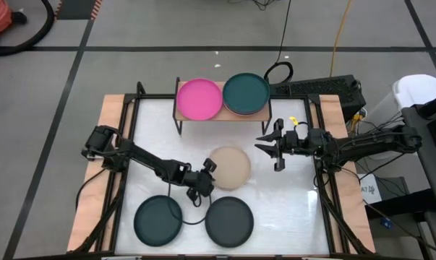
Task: Place and stack plates onto a shelf
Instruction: Stack the white plate on top of the pink plate on the shelf
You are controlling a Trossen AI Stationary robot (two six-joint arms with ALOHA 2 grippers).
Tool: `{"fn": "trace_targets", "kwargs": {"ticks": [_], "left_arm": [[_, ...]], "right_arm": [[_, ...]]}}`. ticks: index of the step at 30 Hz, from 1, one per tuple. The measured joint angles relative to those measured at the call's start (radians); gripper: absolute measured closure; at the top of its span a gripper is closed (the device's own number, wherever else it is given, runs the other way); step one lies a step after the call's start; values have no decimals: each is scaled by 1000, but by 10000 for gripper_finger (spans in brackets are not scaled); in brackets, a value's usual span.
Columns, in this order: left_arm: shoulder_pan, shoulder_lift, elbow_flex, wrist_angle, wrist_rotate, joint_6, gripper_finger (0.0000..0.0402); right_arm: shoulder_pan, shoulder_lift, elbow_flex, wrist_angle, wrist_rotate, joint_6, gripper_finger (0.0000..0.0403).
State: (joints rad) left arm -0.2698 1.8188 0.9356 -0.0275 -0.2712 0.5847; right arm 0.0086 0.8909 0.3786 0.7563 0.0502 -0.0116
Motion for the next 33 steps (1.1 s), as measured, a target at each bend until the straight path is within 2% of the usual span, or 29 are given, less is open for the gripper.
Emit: {"fn": "trace_targets", "kwargs": {"ticks": [2, 9, 17, 23, 27, 33], "left_arm": [[-8, -10, 0, 6, -23, -21, 388], [-54, -111, 0, -10, -139, 11, 392], [-101, -351, 0, -105, -276, 18, 392], [-96, -518, 0, -121, -402, 109, 392], [-35, -596, 0, -102, -414, 157, 393], [160, -618, 12, -118, -395, 255, 393]], "right_arm": [[0, 0, 0, 3, 0, 0, 309], [0, -12, 0, 42, -2, -17, 309], [3, -75, 0, 40, -4, -17, 309], [37, -136, 0, 45, -7, -29, 309], [66, -154, 0, 46, -8, -52, 309], [80, -153, 0, 48, -2, -81, 309]]}}
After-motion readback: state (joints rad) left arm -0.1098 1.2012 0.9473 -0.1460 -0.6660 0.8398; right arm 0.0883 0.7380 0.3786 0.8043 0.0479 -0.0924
